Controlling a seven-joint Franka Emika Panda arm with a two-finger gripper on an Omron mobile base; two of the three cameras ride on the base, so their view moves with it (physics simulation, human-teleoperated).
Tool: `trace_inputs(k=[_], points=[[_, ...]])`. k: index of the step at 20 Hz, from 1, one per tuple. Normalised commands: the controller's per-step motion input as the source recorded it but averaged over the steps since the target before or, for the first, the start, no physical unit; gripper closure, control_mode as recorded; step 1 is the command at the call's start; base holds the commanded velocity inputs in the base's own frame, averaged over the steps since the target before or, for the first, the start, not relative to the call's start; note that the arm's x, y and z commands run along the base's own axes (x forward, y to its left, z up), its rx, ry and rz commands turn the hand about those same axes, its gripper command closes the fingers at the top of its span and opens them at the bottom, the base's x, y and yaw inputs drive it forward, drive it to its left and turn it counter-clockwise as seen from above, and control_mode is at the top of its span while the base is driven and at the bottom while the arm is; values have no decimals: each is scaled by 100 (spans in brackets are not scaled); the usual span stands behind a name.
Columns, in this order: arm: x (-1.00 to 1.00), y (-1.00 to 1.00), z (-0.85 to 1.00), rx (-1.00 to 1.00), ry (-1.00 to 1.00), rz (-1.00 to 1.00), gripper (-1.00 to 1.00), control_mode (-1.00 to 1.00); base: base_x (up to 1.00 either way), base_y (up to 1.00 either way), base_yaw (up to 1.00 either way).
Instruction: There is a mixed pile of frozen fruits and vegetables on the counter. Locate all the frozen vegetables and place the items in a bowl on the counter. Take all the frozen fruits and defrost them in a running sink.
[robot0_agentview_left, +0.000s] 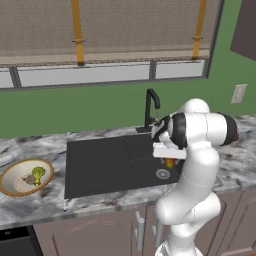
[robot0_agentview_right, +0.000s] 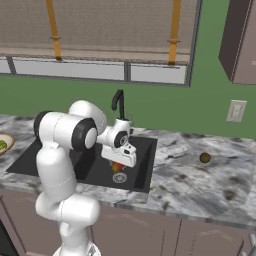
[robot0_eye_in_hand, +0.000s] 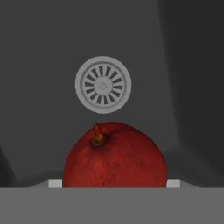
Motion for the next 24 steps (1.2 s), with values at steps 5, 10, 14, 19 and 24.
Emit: trace_inputs(k=[5,10,14,19,24], points=[[13,10,-16,-11,-9,0,100,-100,0,0,0],[0,0,-53,-3,-7,0,100,-100,0,0,0],[6,3,-41,-3,-6,0,100,-100,0,0,0],[28,0,-22,-5,-4,0,100,-100,0,0,0],[30,0,-33,-1,0,0,100,-100,0,0,0]])
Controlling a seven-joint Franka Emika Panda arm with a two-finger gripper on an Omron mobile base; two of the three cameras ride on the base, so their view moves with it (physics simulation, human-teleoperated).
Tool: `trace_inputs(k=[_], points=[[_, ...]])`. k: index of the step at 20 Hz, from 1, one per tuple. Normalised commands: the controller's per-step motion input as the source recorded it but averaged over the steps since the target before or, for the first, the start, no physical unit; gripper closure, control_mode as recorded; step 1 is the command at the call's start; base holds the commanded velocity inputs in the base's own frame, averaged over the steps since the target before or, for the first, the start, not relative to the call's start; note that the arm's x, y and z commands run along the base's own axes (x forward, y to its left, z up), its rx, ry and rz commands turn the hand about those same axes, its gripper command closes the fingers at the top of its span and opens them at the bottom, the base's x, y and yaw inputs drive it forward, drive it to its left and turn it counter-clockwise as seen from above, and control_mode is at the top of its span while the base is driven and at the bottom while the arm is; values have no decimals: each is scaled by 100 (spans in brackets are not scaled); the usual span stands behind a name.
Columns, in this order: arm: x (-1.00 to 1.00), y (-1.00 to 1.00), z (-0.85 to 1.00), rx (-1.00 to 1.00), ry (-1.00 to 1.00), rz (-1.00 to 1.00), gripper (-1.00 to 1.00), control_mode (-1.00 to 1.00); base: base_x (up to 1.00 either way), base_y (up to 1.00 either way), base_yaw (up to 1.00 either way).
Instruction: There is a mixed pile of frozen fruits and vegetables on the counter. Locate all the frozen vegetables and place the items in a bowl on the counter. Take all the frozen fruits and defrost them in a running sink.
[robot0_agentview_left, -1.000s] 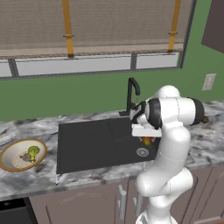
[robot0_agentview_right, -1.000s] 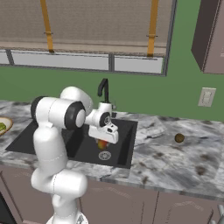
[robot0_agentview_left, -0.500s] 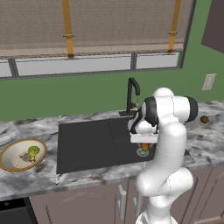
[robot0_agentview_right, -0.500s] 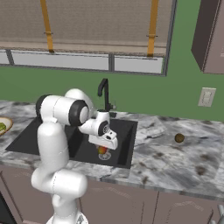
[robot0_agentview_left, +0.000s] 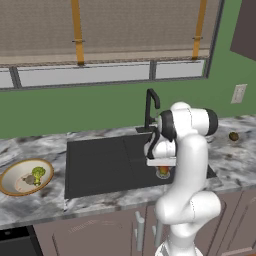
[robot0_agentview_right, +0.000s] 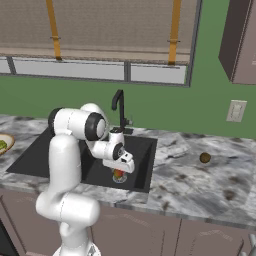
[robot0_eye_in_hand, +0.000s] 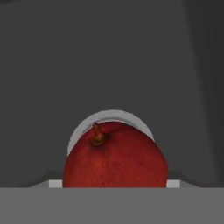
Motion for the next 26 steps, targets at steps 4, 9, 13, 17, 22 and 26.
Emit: trace_inputs(k=[4,9,13,17,22,26], points=[[10,0,-58,0,6,0,100,-100,0,0,0],[2,0,-23,0,0,0,100,-100,0,0,0],[-3,1,-11,0,4,0,-100,-100,0,0,0],[-36,0,61,5,-2,3,-100,-100,0,0,0],[-56,0,88,14,-9,2,-100,-100,0,0,0],[-56,0,86,5,-9,0,-100,-100,0,0,0]])
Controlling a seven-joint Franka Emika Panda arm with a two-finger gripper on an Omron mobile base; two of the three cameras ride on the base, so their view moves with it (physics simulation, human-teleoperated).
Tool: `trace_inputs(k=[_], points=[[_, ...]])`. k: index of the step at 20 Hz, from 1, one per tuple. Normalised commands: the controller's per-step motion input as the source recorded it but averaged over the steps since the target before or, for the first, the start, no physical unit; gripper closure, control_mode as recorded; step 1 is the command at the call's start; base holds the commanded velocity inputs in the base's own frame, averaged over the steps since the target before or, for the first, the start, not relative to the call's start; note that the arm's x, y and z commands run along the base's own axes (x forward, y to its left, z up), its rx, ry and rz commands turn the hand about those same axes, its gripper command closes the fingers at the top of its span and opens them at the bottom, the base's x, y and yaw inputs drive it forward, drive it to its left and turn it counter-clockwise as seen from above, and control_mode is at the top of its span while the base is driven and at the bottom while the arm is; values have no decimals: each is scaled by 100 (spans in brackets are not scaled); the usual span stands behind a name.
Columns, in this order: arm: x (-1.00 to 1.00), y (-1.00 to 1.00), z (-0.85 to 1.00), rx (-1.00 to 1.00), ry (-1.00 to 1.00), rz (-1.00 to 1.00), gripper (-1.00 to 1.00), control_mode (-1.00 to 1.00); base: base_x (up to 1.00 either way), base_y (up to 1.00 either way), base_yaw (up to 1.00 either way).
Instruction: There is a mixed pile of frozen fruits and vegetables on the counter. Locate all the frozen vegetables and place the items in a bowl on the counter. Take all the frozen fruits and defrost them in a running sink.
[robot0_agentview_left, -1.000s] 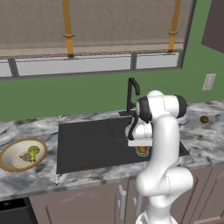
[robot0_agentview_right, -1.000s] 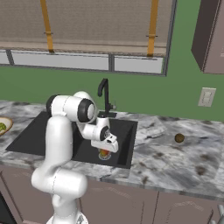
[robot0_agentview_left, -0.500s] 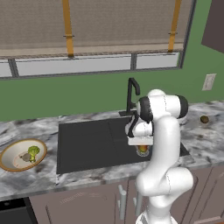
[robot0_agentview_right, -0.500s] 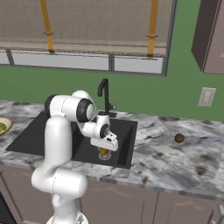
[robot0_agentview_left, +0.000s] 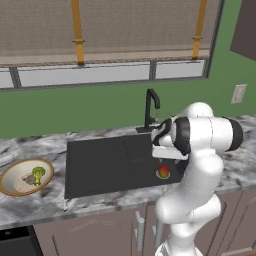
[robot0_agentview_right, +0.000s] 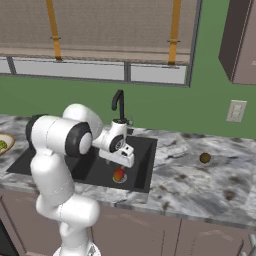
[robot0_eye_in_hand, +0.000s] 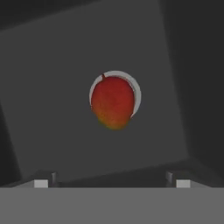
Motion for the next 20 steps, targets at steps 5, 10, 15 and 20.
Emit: trace_inputs(k=[5,10,15,20], points=[[-7,0,100,-5,-1,0,-100,-100,0,0,0],[-2,-3,100,-2,0,0,-100,-100,0,0,0],[-3,-23,100,-1,-5,6,-100,-100,0,0,0],[0,-82,46,-13,-1,20,-100,-100,0,0,0]])
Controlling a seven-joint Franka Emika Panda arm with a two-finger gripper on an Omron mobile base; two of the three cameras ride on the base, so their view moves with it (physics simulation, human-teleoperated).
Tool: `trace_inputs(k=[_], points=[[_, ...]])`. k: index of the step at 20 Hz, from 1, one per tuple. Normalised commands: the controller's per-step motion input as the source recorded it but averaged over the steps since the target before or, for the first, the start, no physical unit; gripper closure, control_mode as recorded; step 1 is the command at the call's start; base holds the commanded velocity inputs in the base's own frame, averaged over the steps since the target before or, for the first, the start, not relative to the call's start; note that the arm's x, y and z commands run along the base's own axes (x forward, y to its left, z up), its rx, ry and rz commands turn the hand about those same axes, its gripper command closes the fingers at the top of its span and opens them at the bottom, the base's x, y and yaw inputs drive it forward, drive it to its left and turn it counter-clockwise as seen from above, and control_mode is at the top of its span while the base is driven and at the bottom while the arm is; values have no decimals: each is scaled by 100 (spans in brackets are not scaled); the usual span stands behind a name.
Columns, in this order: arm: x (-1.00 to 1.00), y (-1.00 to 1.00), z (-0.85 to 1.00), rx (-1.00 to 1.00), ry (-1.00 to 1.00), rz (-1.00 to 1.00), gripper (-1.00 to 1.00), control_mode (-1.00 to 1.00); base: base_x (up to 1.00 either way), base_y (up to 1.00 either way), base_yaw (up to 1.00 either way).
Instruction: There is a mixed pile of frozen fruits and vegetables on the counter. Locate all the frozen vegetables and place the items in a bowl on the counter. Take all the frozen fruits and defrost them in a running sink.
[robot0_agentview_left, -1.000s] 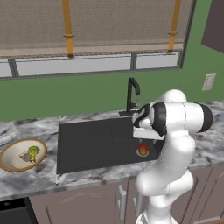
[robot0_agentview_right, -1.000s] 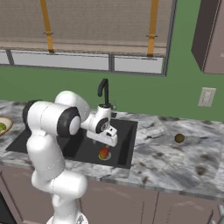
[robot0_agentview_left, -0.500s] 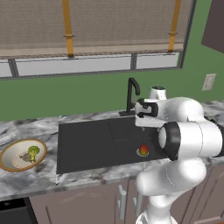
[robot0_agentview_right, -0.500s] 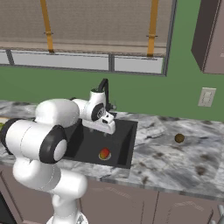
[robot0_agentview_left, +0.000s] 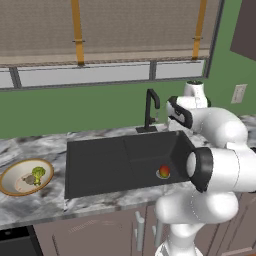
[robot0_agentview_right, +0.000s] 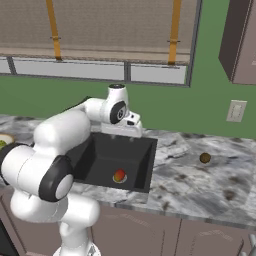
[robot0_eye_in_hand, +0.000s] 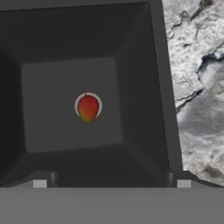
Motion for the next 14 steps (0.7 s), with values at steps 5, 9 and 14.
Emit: trace_inputs(k=[5,9,14], points=[[20,-100,-3,-1,0,6,-100,-100,0,0,0],[64,-100,-5,0,9,-30,-100,-100,0,0,0],[62,-85,3,0,24,-30,-100,-100,0,0,0]])
